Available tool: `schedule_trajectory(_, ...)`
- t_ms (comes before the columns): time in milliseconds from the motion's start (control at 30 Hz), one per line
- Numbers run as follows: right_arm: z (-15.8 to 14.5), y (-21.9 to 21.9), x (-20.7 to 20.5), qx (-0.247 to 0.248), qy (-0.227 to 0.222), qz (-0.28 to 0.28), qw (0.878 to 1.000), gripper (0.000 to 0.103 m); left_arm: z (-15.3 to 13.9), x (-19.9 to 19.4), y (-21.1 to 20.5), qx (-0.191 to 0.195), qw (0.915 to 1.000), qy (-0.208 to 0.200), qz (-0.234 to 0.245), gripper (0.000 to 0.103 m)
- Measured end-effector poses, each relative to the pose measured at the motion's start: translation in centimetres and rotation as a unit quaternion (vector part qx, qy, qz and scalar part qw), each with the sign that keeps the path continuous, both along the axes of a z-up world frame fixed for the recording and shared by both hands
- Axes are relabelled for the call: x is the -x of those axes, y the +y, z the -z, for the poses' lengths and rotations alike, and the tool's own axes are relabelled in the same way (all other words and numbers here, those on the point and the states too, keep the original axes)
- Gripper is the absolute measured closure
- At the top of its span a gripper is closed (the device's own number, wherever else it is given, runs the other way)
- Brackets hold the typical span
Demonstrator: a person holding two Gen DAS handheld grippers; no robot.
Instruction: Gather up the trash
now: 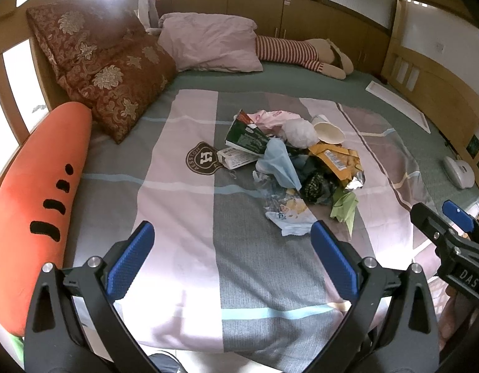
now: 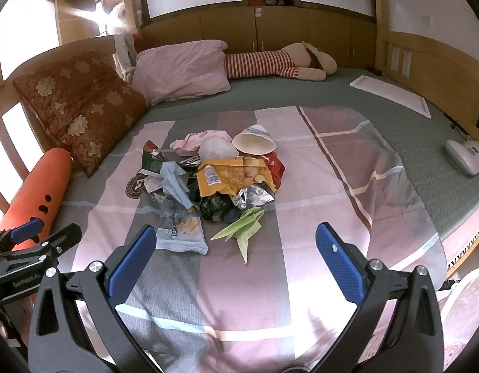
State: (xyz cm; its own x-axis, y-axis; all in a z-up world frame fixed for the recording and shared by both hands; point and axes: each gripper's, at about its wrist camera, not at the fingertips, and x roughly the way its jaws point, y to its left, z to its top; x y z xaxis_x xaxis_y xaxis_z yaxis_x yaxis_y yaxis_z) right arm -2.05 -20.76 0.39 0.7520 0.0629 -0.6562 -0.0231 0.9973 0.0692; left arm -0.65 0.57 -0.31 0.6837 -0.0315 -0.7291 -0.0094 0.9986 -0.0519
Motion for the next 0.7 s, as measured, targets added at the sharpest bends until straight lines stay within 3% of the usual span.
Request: schedule_trajectory(700,0.03,-0.19,0.06,-0.003,-0.001,0.0,1.0,0.002,0.1,0.13,-0.12,0.001,1.0,0.002,0.001,0.003)
